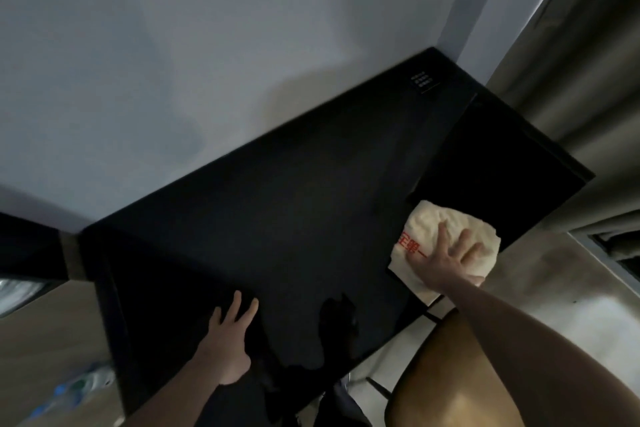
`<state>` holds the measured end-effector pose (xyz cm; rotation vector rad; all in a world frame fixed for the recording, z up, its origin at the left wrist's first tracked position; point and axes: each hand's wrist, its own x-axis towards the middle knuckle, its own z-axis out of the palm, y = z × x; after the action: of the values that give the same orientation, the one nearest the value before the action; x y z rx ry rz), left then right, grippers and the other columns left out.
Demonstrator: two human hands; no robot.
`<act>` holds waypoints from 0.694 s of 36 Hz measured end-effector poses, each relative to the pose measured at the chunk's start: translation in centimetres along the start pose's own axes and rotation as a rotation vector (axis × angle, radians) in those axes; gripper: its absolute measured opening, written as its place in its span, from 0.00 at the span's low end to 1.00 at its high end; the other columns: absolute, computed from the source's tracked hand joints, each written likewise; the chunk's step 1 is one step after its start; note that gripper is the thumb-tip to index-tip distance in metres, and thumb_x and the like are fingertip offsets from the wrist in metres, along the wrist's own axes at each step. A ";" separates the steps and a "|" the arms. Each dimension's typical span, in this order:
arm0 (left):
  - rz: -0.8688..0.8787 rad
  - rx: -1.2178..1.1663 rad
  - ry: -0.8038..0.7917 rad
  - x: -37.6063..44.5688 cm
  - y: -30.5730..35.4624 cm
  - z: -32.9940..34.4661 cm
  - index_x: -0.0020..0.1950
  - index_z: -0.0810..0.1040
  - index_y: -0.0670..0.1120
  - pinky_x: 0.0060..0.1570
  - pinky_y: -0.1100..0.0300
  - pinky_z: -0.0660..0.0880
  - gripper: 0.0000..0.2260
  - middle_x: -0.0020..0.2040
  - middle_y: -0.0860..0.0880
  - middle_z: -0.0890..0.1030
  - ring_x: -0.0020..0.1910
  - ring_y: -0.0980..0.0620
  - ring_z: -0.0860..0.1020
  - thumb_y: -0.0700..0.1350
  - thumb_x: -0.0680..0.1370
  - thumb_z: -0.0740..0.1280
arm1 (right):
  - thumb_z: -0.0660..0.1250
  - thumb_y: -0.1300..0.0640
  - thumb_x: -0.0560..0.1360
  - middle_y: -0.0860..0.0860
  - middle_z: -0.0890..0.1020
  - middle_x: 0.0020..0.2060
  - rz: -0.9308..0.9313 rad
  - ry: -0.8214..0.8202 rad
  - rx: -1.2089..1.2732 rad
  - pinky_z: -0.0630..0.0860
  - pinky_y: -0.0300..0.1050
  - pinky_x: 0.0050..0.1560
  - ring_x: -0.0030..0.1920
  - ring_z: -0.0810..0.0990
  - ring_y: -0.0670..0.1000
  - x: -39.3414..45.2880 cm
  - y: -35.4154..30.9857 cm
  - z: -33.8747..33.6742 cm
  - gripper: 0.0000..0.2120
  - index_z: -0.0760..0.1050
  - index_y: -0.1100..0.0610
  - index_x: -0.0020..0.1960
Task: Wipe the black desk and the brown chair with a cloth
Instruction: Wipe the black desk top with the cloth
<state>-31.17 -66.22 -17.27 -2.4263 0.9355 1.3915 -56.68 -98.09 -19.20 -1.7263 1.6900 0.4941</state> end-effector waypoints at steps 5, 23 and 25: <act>0.023 -0.039 0.063 -0.8 -0.1 0.2 0.82 0.40 0.60 0.67 0.59 0.69 0.45 0.81 0.55 0.32 0.81 0.41 0.39 0.32 0.77 0.62 | 0.63 0.28 0.73 0.49 0.26 0.78 -0.021 0.032 0.030 0.43 0.78 0.71 0.78 0.26 0.60 -0.7 -0.1 1.1 0.50 0.32 0.39 0.80; 0.119 -0.089 0.126 -7.5 -16.5 4.4 0.83 0.51 0.55 0.78 0.55 0.57 0.42 0.82 0.55 0.39 0.82 0.49 0.44 0.32 0.74 0.63 | 0.59 0.29 0.75 0.53 0.24 0.77 -0.139 -0.001 0.033 0.39 0.74 0.74 0.75 0.22 0.64 -18.6 -5.1 20.9 0.48 0.29 0.41 0.79; 0.130 -0.108 0.142 -8.4 -19.0 5.1 0.83 0.53 0.55 0.78 0.57 0.57 0.42 0.83 0.55 0.40 0.82 0.49 0.45 0.32 0.74 0.63 | 0.58 0.29 0.75 0.53 0.23 0.76 -0.154 -0.017 0.038 0.38 0.75 0.74 0.74 0.21 0.64 -21.3 -6.3 24.0 0.48 0.28 0.40 0.79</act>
<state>-26.26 -45.50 -15.72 -2.6165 1.0951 1.3584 -48.19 -66.55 -20.48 -1.8032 1.5304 0.4022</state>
